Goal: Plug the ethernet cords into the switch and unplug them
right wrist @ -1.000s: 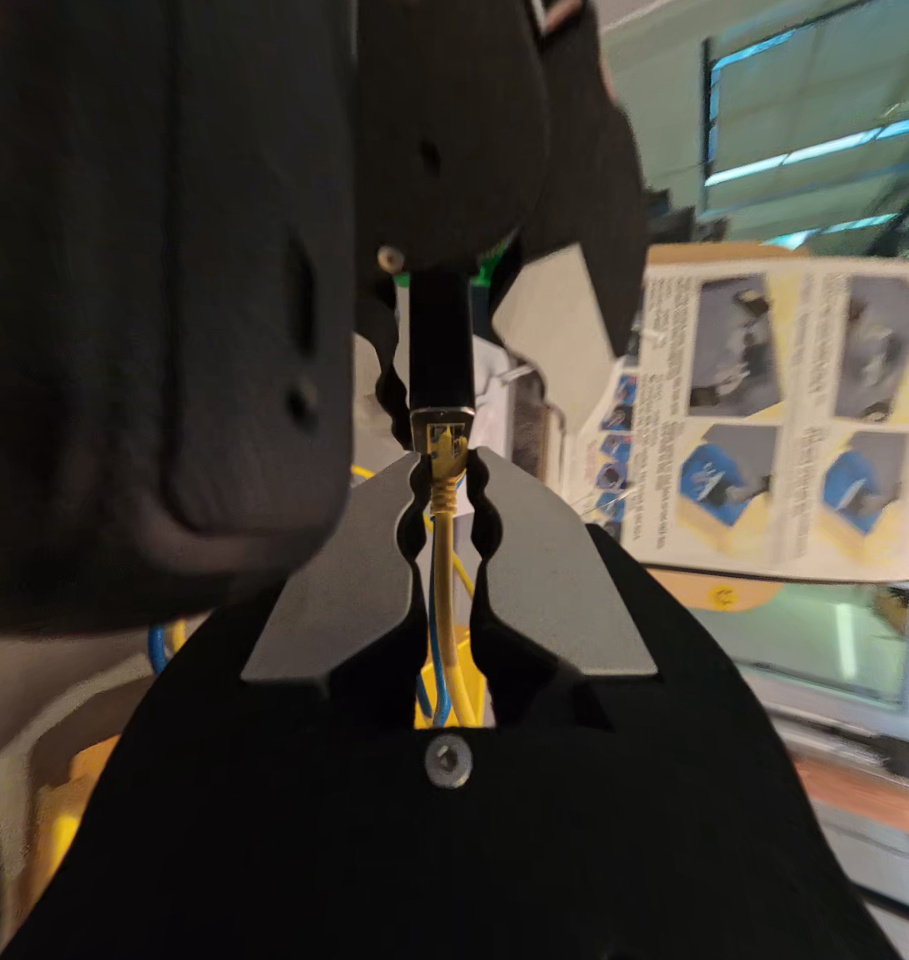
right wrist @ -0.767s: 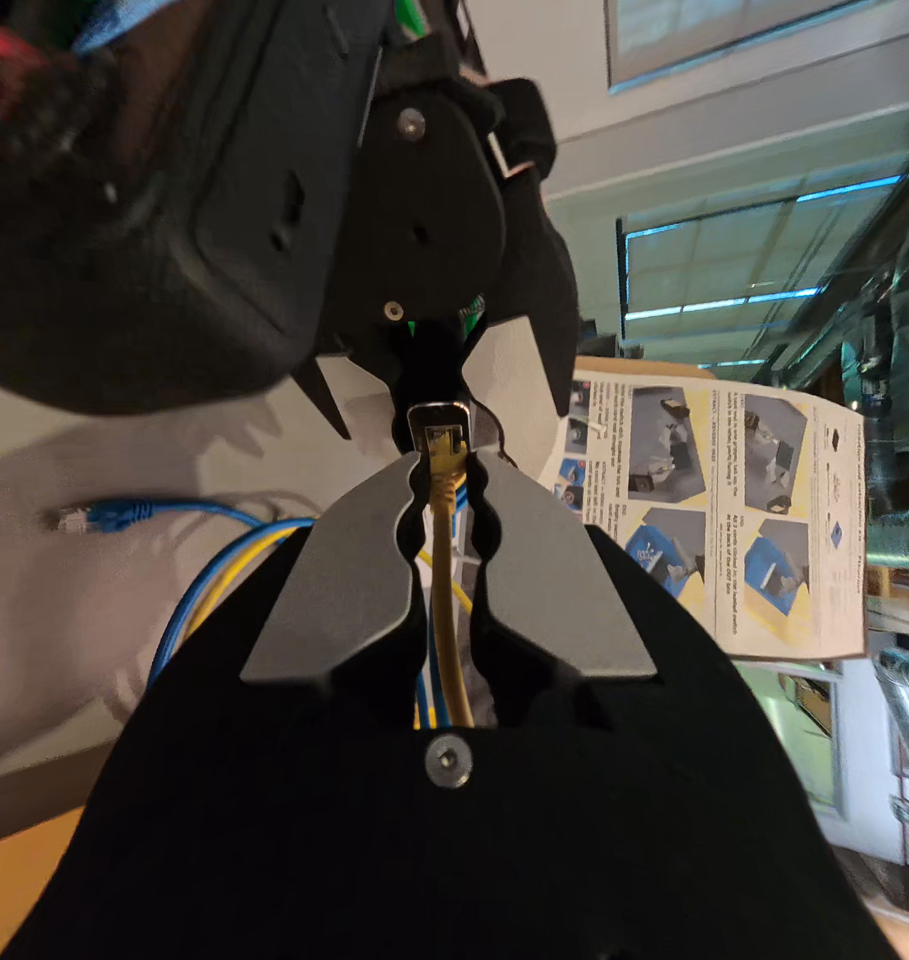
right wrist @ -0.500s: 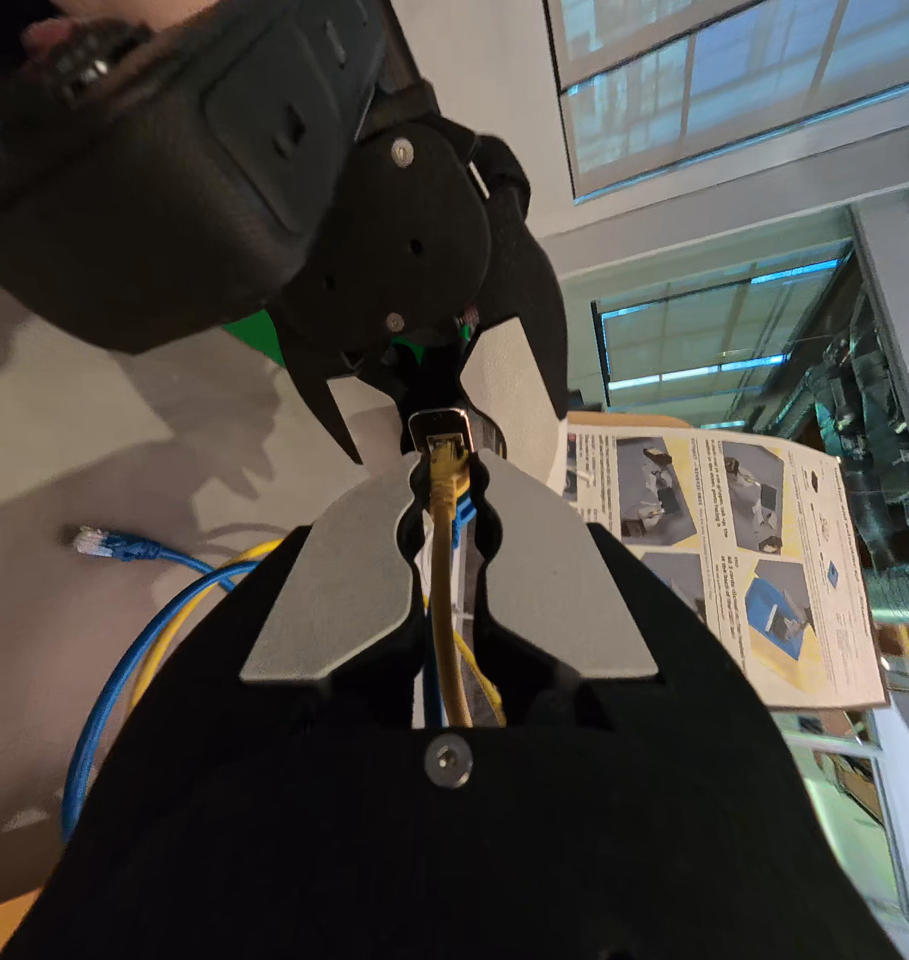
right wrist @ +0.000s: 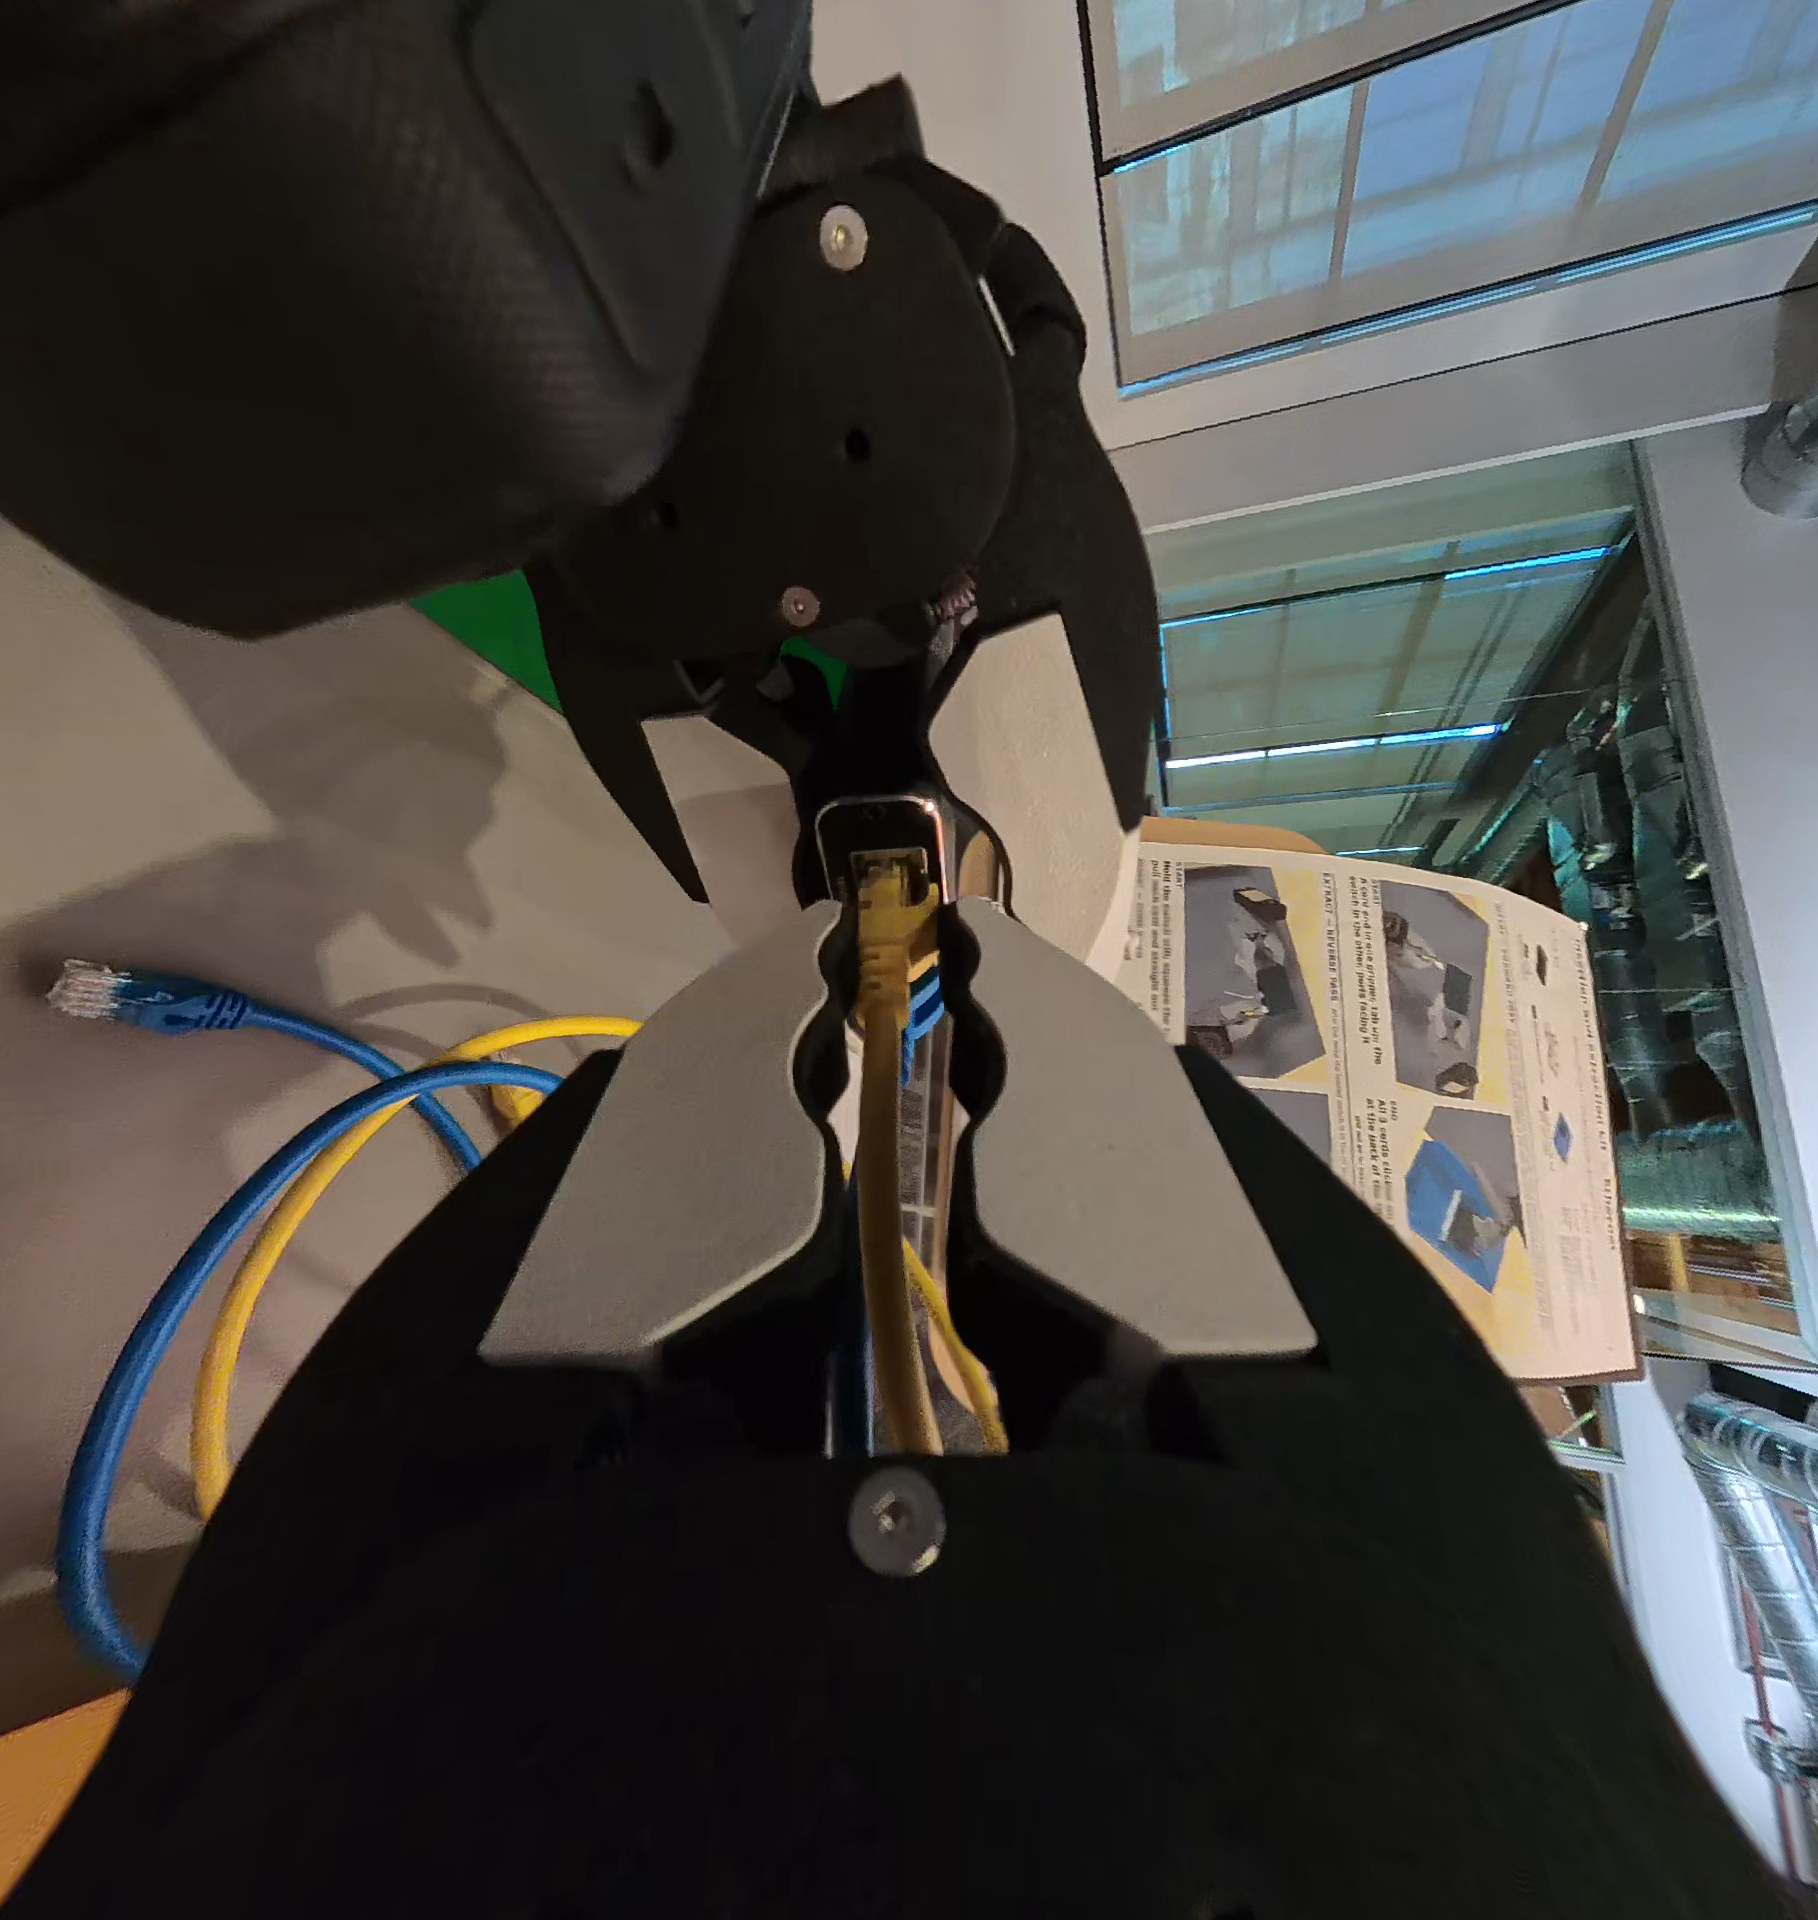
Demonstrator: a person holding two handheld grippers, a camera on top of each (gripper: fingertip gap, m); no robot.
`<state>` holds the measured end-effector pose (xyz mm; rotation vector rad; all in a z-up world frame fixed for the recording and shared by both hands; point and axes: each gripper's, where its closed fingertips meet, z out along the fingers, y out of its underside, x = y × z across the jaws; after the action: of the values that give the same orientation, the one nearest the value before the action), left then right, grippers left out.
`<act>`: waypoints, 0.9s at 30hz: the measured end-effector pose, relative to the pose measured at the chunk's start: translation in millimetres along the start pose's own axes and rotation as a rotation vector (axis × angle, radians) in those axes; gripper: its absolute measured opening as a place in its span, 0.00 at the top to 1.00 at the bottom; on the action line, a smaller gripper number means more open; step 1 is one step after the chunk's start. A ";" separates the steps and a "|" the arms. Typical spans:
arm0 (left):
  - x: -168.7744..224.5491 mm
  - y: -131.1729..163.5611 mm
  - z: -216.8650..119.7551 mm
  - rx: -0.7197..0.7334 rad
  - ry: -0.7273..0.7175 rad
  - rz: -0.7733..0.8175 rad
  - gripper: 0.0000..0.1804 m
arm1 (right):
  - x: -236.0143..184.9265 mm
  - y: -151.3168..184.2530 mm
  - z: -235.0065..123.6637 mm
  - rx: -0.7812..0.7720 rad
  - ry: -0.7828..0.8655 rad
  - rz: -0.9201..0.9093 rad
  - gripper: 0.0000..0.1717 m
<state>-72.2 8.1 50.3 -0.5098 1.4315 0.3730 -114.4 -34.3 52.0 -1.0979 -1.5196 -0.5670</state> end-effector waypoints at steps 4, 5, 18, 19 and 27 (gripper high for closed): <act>2.8 2.9 1.2 -0.014 0.026 0.005 0.75 | -0.4 2.1 3.3 -0.031 0.023 -0.040 0.91; 2.3 4.5 1.3 -0.018 0.016 0.010 0.75 | -0.5 1.5 4.7 -0.023 0.032 -0.042 0.91; 0.4 19.8 7.2 -0.092 -0.030 -0.013 0.75 | 0.6 2.5 14.0 -0.010 0.029 0.066 0.91; -2.7 19.1 5.6 -0.091 -0.050 0.008 0.75 | 0.3 0.1 12.4 0.012 0.021 0.078 0.91; -6.9 10.8 2.2 -0.077 -0.063 0.039 0.75 | 0.6 -4.6 7.4 0.079 0.028 0.067 0.90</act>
<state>-76.9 18.7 56.1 -0.5282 1.3720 0.4727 -122.0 -30.0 51.6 -1.0721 -1.4630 -0.4710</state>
